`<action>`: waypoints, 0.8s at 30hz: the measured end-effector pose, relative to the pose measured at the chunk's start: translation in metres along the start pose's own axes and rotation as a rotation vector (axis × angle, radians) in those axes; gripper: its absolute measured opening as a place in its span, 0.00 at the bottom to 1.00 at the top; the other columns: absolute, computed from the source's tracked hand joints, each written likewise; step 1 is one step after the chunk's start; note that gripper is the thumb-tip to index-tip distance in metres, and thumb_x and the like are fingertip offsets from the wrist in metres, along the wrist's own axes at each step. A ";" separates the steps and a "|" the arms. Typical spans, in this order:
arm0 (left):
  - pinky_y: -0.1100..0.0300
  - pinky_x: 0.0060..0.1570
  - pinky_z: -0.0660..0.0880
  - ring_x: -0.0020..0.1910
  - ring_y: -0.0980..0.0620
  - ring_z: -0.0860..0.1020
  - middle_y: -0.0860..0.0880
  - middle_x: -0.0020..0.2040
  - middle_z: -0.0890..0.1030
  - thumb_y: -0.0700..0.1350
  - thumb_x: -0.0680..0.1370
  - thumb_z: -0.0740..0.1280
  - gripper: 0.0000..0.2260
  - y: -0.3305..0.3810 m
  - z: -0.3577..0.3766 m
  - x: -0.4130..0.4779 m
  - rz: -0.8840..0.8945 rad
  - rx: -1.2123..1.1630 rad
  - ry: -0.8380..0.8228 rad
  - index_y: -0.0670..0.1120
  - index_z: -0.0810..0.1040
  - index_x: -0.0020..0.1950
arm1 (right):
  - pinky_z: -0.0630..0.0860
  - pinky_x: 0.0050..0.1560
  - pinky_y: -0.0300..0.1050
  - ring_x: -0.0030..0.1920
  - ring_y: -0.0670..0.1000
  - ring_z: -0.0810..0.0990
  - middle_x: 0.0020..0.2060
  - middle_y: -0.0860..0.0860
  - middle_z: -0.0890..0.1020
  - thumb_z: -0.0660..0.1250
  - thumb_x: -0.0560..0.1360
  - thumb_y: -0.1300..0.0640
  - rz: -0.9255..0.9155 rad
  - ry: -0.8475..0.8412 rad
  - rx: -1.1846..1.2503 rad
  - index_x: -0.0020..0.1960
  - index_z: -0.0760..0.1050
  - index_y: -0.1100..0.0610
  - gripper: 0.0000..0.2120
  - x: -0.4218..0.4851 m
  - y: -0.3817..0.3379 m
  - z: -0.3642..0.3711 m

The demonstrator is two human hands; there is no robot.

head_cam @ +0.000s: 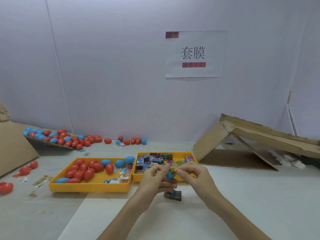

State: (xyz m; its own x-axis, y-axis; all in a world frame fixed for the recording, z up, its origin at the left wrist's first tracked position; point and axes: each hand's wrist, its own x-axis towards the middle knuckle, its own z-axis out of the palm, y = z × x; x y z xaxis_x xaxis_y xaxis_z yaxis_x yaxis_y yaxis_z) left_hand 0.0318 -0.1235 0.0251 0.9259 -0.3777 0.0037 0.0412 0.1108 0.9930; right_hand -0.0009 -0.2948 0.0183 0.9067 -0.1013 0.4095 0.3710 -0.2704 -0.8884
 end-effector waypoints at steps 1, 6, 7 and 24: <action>0.55 0.44 0.83 0.44 0.42 0.86 0.38 0.46 0.86 0.57 0.74 0.70 0.23 0.001 0.000 -0.001 0.010 -0.008 -0.023 0.38 0.76 0.57 | 0.76 0.54 0.50 0.48 0.54 0.79 0.44 0.50 0.82 0.74 0.75 0.58 -0.015 0.001 0.000 0.43 0.86 0.44 0.09 0.000 0.000 -0.001; 0.53 0.49 0.83 0.48 0.41 0.86 0.39 0.49 0.86 0.51 0.74 0.72 0.22 0.004 -0.001 -0.004 0.049 0.022 -0.077 0.37 0.75 0.61 | 0.76 0.52 0.49 0.48 0.51 0.80 0.43 0.47 0.84 0.74 0.75 0.61 -0.030 0.030 0.019 0.42 0.86 0.45 0.11 0.000 -0.003 -0.004; 0.53 0.49 0.83 0.48 0.41 0.86 0.39 0.49 0.86 0.50 0.75 0.71 0.22 0.004 -0.001 -0.004 0.053 0.018 -0.077 0.37 0.74 0.61 | 0.77 0.50 0.47 0.47 0.50 0.80 0.44 0.46 0.84 0.75 0.74 0.62 -0.027 0.032 0.028 0.42 0.85 0.44 0.12 -0.001 -0.004 -0.004; 0.58 0.45 0.82 0.50 0.40 0.85 0.38 0.50 0.86 0.47 0.71 0.75 0.23 0.005 -0.003 -0.001 0.063 -0.097 -0.149 0.43 0.74 0.63 | 0.82 0.50 0.46 0.50 0.48 0.83 0.48 0.45 0.85 0.76 0.73 0.60 -0.040 -0.054 0.024 0.55 0.82 0.47 0.13 -0.004 -0.012 -0.008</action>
State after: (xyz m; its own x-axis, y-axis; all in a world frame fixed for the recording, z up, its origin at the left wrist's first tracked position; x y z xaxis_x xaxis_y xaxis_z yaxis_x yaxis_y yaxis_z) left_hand 0.0319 -0.1195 0.0297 0.8621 -0.4987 0.0904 0.0275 0.2242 0.9741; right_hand -0.0105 -0.2984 0.0290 0.9004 -0.0394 0.4332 0.4109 -0.2502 -0.8767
